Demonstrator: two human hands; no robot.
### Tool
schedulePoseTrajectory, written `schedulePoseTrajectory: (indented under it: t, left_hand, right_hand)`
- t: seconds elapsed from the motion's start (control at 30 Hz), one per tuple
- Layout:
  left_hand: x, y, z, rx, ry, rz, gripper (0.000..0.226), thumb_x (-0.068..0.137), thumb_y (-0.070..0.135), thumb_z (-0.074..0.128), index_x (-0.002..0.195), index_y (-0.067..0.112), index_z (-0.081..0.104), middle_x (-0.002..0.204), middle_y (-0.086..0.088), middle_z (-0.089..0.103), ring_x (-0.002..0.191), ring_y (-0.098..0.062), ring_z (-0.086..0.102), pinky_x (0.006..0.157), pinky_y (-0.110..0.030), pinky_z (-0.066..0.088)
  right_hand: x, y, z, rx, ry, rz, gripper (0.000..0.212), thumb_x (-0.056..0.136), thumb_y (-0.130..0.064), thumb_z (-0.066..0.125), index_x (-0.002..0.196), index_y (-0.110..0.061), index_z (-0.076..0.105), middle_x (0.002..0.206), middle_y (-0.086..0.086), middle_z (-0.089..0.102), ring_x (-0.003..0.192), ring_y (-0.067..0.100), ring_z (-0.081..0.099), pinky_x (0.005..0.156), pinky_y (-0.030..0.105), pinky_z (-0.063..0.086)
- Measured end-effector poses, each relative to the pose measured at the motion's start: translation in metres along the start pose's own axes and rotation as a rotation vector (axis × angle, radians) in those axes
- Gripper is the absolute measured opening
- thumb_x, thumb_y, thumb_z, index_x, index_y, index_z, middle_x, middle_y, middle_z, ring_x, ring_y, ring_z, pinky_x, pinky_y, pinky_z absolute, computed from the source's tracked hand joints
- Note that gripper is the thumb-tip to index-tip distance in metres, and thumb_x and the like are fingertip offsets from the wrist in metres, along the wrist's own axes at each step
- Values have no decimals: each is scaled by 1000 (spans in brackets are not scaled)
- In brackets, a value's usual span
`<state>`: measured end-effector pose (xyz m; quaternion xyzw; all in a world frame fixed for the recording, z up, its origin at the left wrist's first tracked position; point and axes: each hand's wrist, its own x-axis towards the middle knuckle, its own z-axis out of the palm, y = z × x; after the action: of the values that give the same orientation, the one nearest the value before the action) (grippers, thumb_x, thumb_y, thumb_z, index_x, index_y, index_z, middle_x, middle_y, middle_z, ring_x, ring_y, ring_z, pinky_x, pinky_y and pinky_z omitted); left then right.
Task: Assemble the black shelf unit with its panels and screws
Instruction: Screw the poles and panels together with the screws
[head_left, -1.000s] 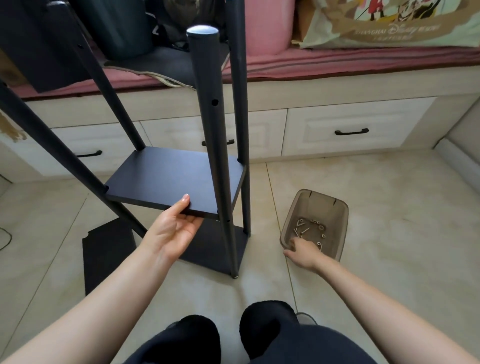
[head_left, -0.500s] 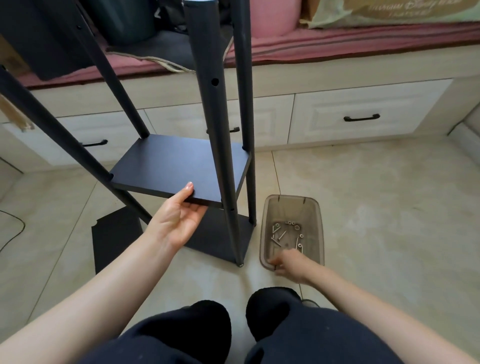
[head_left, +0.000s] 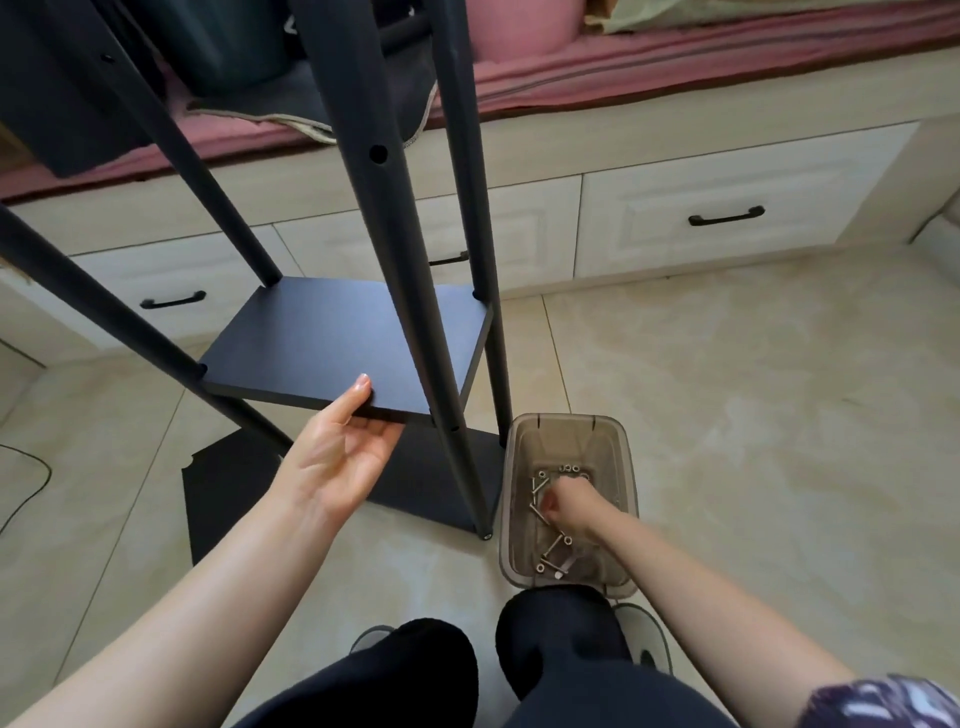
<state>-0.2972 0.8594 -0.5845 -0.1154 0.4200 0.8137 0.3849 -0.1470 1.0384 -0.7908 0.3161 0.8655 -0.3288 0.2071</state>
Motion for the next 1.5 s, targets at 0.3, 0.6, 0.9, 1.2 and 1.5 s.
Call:
schedulePoseTrajectory:
  t: [0.3,0.6,0.9,1.2,1.5]
  left_hand:
    - [3,-1,-5,-24,-2,-18,35,97,9,57,132,6,57,125,-14,69,113,-26,69,103,-44,50]
    - [3,-2,-3,-32,-14,-5,37,98,8,55,135,6,56,127,-12,68,115,-24,68,107,-41,48]
    - [1,-2,1,-62,7,-5,21,97,7,57,116,3,63,112,-14,74,105,-25,73,94,-41,55]
    - [-7,-9,10,-115,11,-12,29,99,6,56,128,3,57,117,-16,71,109,-29,69,101,-43,52]
    - [-2,-10,12,-174,-51,14,46,98,2,57,143,3,49,115,-17,71,85,-26,77,64,-38,62]
  right_hand:
    - [30,-7,28,-33,147,72,20,99,-10,50,115,-9,62,113,13,67,102,31,65,76,33,47]
    - [32,-16,41,-144,161,82,31,98,-3,40,121,-7,61,123,14,63,111,32,63,88,41,51]
    - [23,-12,26,301,237,58,8,97,-11,56,105,-11,57,100,6,62,105,28,63,76,27,42]
    - [-96,-58,-48,934,347,-207,8,87,-14,74,93,-19,73,84,-5,76,80,6,73,73,18,58]
    - [-170,-98,-84,1179,480,-384,14,80,-7,80,92,-10,73,92,5,78,93,19,74,79,23,58]
